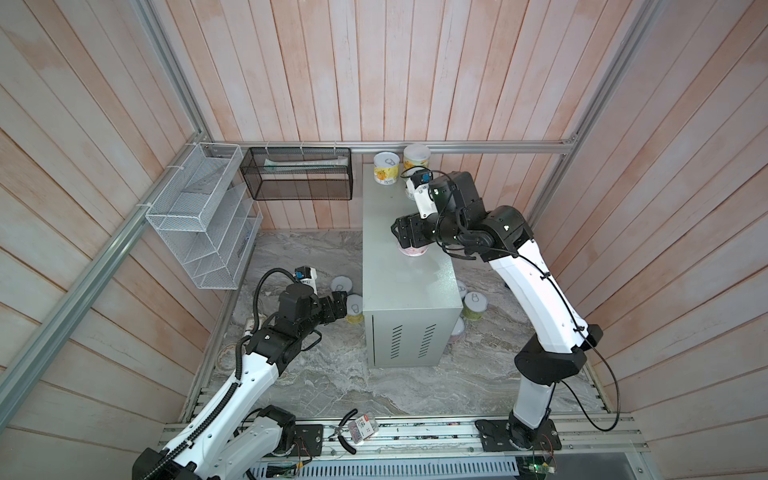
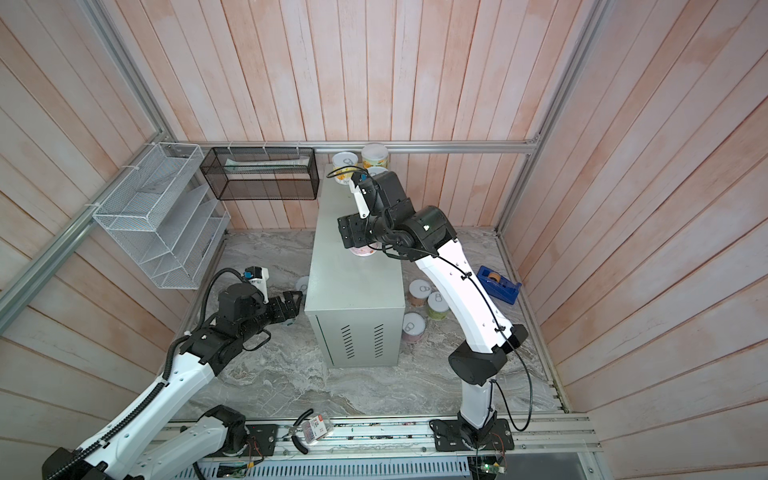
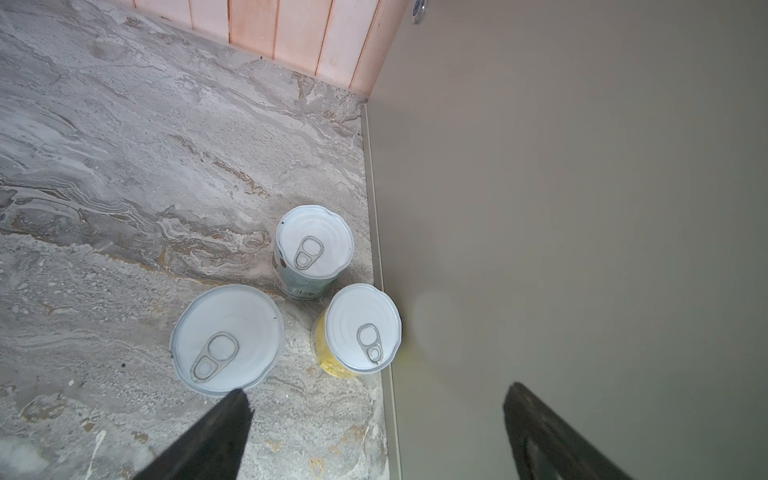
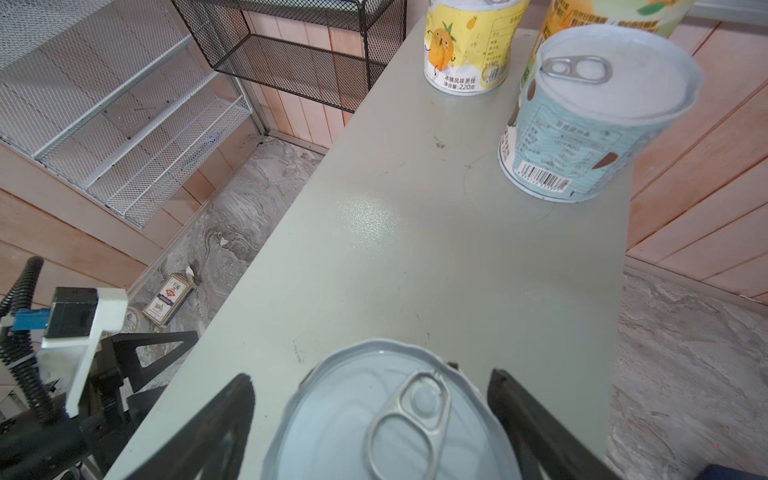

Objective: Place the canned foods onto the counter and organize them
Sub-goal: 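Lower the pink can onto the cabinet top nearer the robot than the other cans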

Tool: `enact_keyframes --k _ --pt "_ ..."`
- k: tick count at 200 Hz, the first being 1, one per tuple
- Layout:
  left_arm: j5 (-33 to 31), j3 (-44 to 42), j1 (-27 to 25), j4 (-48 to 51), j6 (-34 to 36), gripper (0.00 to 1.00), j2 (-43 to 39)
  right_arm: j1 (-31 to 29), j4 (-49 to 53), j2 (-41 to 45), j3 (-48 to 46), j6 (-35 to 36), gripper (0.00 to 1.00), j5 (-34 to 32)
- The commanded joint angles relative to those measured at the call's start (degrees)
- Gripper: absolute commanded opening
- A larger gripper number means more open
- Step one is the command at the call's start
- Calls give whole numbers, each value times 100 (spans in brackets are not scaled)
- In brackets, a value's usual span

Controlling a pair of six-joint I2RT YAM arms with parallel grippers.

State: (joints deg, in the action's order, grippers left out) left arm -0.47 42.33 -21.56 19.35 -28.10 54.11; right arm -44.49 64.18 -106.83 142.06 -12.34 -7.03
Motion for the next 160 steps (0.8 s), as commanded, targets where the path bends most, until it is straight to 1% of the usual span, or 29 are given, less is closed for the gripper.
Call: enact_keyframes --k 1,24,49,60,67,94,115,128,160 --pt "-135 118 -32 99 53 97 -117 -173 -216 135 182 128 87 -240" --pt "-105 129 -32 95 57 97 -116 -340 -419 499 23 261 85 -681" --pt "-58 114 -33 64 54 97 -76 -504 -851 1142 -738 317 81 -946" --pt "-58 85 -32 35 41 97 -93 -540 -1048 1439 -1217 285 72 -947" --pt "-54 70 -31 10 40 97 -100 -559 -1180 1619 -1523 256 68 -931" --pt "-25 58 -32 -43 52 97 -51 -603 -1508 2159 -2490 107 58 -884" --pt "-16 88 -37 -52 90 97 7 -617 -1782 2486 -3100 -28 49 -856" --pt "2 93 -28 -71 100 97 29 -620 -1902 2615 -3377 -104 47 -816" --pt "62 66 -30 -124 79 97 48 -614 -2073 2643 -3808 -198 48 -643"
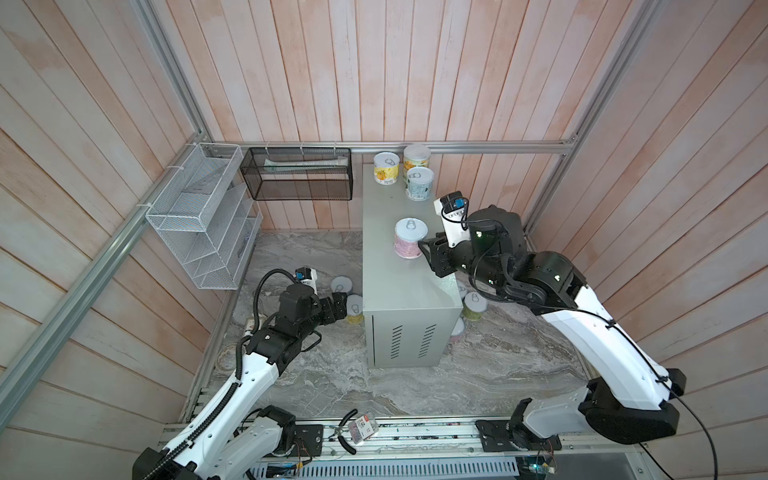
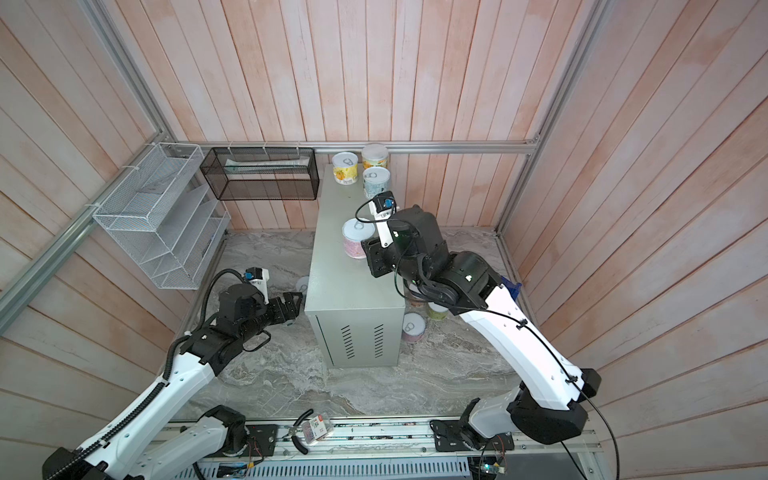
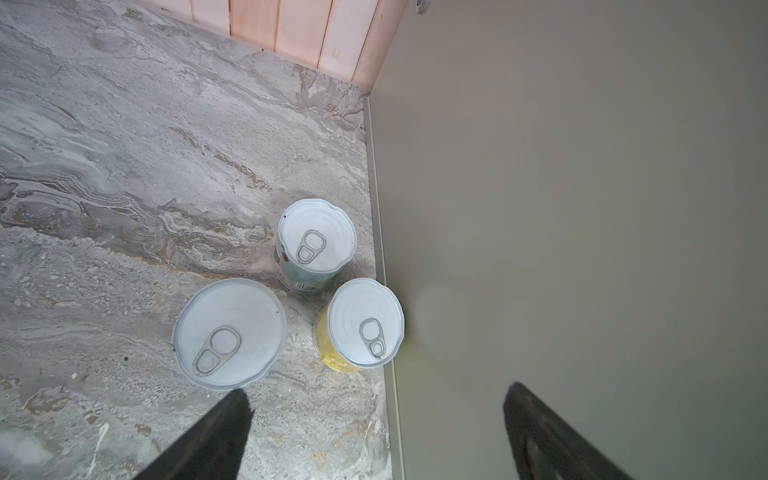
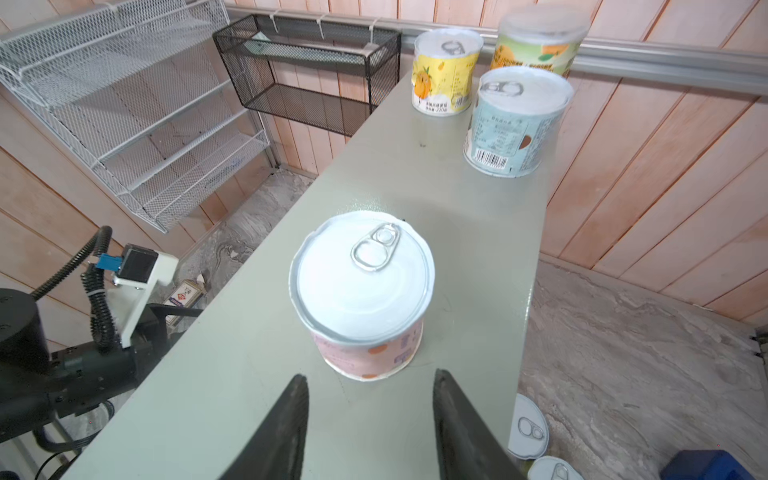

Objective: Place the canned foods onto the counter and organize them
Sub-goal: 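Lower the pink can onto the cabinet top nearer the robot than the other cans, then open the right gripper and draw it back from the pink can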

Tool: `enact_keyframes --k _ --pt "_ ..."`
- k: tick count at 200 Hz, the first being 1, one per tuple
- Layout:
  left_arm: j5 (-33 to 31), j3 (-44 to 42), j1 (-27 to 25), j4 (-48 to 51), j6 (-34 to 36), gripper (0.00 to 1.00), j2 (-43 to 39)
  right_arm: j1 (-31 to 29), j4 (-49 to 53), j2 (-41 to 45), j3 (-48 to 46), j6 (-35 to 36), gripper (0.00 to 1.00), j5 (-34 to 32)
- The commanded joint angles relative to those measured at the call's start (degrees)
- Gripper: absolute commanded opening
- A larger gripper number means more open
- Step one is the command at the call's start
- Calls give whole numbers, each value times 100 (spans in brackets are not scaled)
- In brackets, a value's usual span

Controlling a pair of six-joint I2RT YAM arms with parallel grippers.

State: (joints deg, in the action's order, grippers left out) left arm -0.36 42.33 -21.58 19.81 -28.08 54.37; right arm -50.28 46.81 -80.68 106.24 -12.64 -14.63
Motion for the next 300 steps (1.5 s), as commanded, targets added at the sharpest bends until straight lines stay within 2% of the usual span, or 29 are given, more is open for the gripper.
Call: enact_keyframes --k 1,37,105,173,221,263,300 --pt "53 61 -29 -170 80 97 26 -34 -337 28 -235 -168 48 114" --pt "36 31 -27 -144 88 97 -32 -3 -597 -76 -474 -79 48 93" --pt "-78 -27 -30 -99 151 97 -113 419 -1392 -419 -797 8 48 707" --pt "-140 352 -30 -173 354 97 88 767 -2332 -885 -767 0 48 734" --pt "-823 1478 20 83 986 97 242 1013 -2985 -1252 -751 -16 48 1288" --pt "-717 2404 14 -55 1291 97 567 1188 -3087 -1764 -256 -161 46 1213" --pt "-401 2565 13 -461 1258 97 787 1299 -3513 -2187 -101 -238 46 1696"
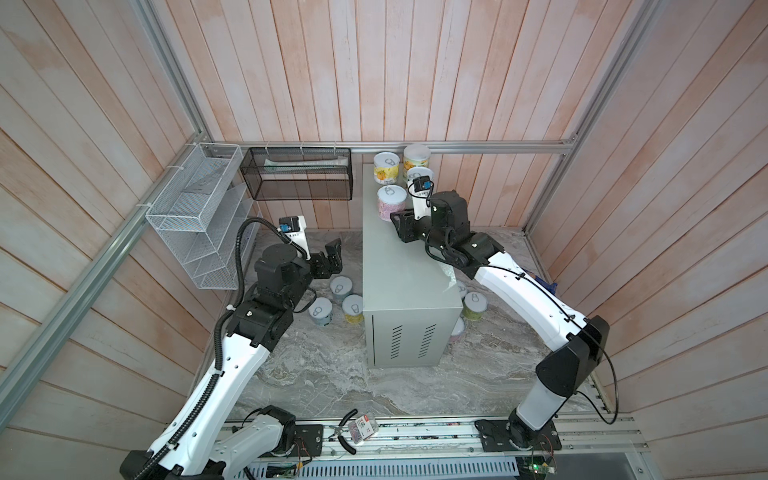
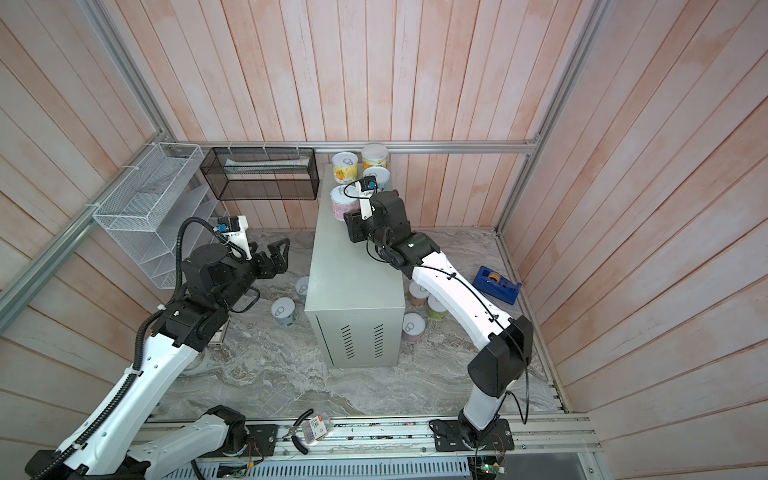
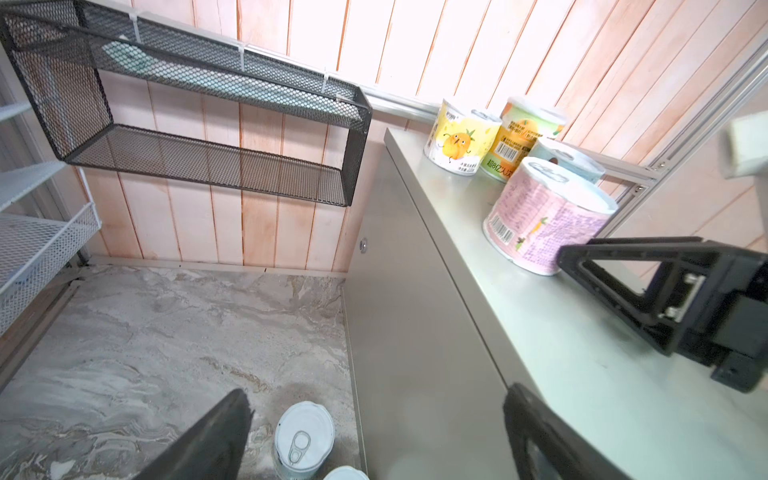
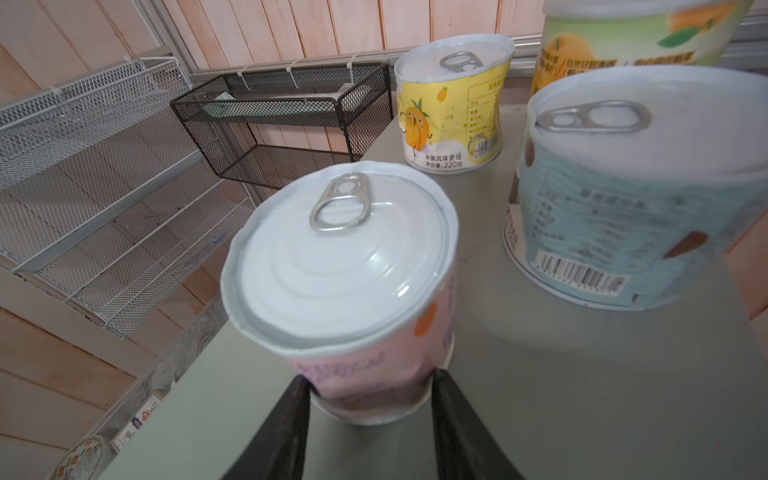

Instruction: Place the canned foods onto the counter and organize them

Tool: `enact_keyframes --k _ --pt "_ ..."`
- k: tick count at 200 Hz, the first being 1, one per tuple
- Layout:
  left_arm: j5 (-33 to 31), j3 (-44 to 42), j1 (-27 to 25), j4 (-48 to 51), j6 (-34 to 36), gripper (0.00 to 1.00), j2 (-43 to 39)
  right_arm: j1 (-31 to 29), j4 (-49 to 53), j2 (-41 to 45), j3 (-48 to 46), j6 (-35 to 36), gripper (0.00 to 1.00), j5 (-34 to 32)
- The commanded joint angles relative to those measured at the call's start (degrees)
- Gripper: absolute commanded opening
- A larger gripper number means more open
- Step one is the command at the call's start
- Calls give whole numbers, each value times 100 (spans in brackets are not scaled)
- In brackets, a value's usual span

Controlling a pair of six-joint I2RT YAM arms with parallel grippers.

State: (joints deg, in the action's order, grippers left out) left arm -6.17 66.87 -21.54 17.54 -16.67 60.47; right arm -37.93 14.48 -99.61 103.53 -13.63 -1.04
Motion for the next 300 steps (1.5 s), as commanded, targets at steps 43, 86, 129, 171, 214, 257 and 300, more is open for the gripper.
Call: enact_keyframes --k 43,86,129,171,214,257,300 --pt "264 318 9 -387 268 97 468 103 -182 -856 730 -418 43 -123" --pt "152 432 25 -585 378 97 708 104 256 -1139 1322 -683 35 -599" --pt "318 695 147 -992 457 97 1154 96 -9 -445 741 -743 56 -368" --pt "644 1210 224 -1256 318 91 1844 145 -724 847 -582 -619 59 -324" --pt "1096 1658 222 -1464 290 91 2464 230 -634 1775 -1104 -537 59 -584" --pt "1282 2071 228 -1554 412 91 2906 570 -671 2375 -1574 -532 59 -690" --pt "1551 2416 229 -1694 272 91 3360 942 -782 2635 -1977 -691 59 -544"
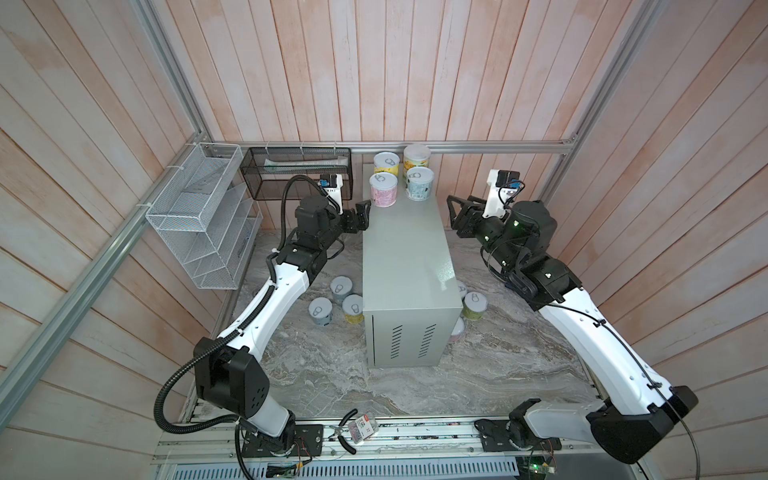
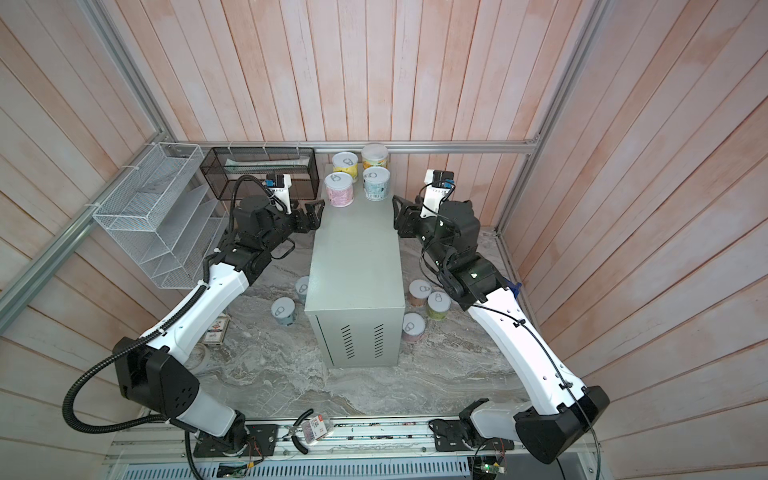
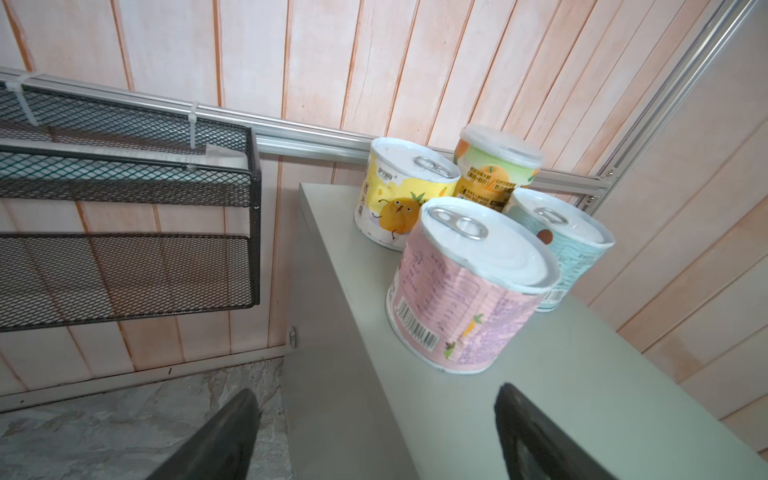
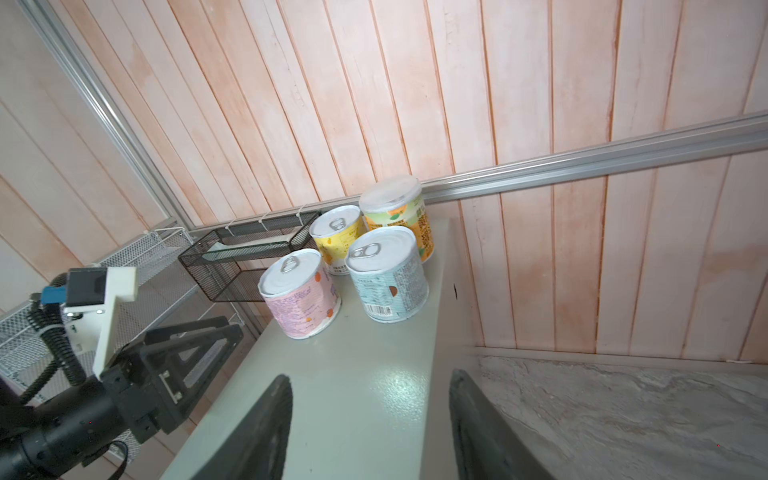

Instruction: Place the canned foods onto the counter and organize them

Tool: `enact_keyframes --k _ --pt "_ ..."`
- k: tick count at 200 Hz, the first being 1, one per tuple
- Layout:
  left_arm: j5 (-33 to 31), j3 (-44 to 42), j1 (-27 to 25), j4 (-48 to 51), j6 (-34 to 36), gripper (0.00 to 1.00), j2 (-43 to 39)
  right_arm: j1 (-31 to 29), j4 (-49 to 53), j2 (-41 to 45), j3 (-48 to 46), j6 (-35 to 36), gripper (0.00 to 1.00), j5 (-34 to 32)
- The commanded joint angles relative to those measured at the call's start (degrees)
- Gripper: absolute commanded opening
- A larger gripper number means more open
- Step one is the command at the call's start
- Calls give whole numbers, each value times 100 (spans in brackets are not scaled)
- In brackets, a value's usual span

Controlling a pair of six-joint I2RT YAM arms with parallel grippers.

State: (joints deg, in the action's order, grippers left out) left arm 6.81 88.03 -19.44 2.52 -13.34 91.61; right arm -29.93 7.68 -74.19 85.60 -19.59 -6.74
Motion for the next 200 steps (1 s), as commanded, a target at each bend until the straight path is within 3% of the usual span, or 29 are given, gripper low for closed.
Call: enact_keyframes --k 1,200 --pt "252 315 19 -192 -66 91 253 148 -106 96 -189 -100 59 30" --pt "501 1085 -16 -84 -211 87 1075 541 -215 81 -441 -176 55 388"
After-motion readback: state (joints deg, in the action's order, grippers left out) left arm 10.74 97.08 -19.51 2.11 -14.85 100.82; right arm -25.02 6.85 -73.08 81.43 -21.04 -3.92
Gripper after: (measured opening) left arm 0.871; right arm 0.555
